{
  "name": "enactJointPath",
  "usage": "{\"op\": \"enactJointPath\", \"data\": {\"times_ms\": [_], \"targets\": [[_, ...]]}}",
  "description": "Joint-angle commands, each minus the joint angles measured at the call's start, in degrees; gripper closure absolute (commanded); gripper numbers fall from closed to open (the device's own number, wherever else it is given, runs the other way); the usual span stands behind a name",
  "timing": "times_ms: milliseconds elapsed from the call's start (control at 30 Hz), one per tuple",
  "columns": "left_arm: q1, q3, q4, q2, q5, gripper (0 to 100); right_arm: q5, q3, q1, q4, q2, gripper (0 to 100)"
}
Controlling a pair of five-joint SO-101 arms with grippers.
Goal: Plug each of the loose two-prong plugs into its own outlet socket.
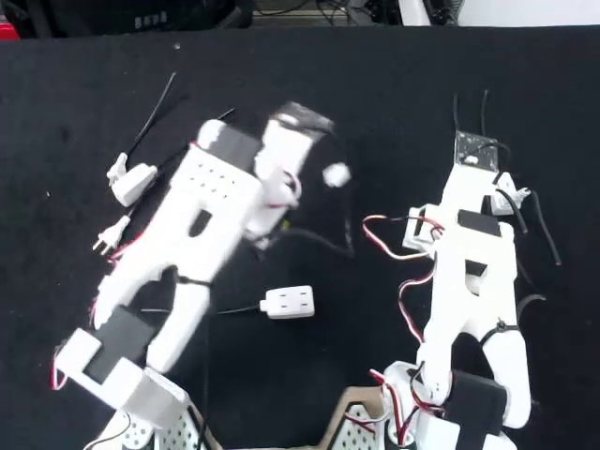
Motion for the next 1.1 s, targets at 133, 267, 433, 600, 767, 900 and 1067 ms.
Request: {"op": "enactJointPath", "data": {"times_ms": [133,267,433,600,767,900,1067], "targets": [[0.8,1.0,0.8,-8.4,-2.0,73,-0.4,-1.9,-0.8,0.1,-2.3,76.5],[-6.2,1.5,0.8,-12.8,-2.0,76,-0.4,-1.6,-0.9,0.2,-2.3,76.5],[-20.6,7.5,-2.2,-16.3,-1.5,76,-0.4,-1.5,-8.3,2.4,-2.3,76.5],[-31.5,25.5,-14.4,-19.3,-1.5,76,-0.4,-2.1,-26.5,4.7,-2.4,76.5],[-38.9,42.1,-29.7,-24.6,-1.3,76,-0.5,0.1,-41.3,0.2,-2.3,76.5],[-41.4,51.9,-39.7,-27.5,3.2,76,-12.5,5.3,-46.0,-10.4,-2.3,76.5],[-41.2,57.9,-46.2,-28.9,6.9,76,-17.8,9.8,-46.9,-18.5,-2.3,76.5]]}}
